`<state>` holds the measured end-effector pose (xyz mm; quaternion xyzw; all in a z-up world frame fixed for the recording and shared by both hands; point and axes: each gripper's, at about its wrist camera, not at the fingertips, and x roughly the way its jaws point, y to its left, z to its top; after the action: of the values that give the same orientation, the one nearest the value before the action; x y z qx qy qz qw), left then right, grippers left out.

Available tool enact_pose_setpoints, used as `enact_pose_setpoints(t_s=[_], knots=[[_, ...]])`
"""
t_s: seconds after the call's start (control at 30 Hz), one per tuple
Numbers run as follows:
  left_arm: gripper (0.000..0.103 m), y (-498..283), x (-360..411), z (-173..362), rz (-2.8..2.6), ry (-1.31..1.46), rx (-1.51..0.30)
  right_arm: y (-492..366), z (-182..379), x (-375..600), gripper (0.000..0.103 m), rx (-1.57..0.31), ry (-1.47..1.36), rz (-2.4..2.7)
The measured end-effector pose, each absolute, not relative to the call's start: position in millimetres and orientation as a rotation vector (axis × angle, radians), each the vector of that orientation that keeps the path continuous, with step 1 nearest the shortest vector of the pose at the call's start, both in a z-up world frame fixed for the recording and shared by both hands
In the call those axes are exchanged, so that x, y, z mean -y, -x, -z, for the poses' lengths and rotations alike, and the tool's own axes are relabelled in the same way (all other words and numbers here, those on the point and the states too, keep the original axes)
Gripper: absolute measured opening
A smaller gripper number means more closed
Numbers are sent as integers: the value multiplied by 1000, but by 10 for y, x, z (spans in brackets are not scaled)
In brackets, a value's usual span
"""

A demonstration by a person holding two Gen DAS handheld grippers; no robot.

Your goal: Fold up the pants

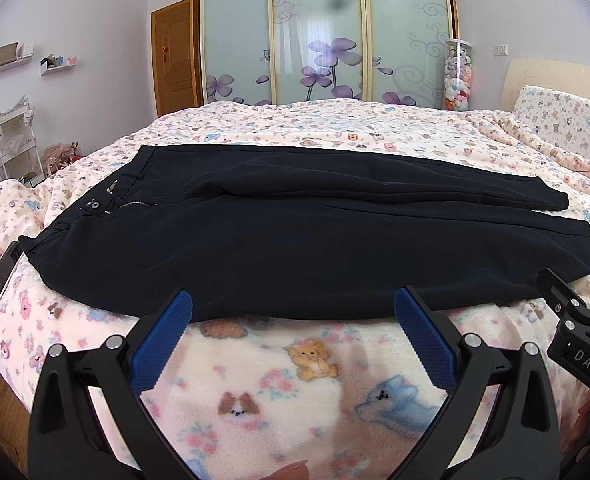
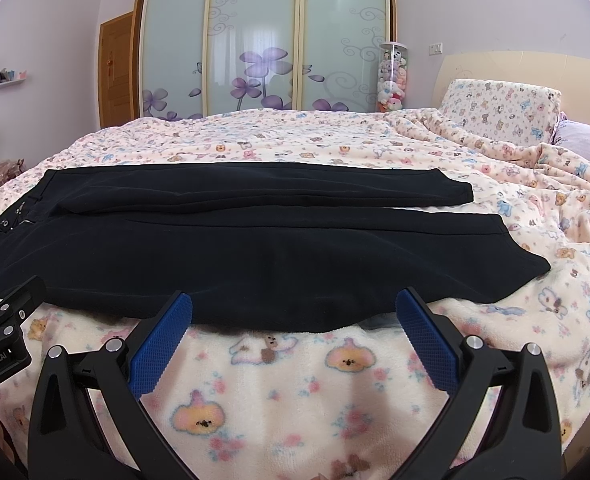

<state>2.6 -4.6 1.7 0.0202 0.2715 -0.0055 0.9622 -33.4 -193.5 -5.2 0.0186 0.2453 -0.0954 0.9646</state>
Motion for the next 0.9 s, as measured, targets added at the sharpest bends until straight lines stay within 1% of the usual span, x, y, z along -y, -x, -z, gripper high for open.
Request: enact_pose_setpoints(t_s=[0.53, 0.73, 0.9], knots=[[101, -31, 84, 41, 18, -39, -553, 311, 65, 1933, 102, -485, -42, 139], [101, -46, 151, 52, 22, -44, -562, 267, 106, 1930, 102, -507, -85, -25], [101, -143, 156, -68, -18, -70, -521, 263, -73, 1975, 102, -439, -93, -208]])
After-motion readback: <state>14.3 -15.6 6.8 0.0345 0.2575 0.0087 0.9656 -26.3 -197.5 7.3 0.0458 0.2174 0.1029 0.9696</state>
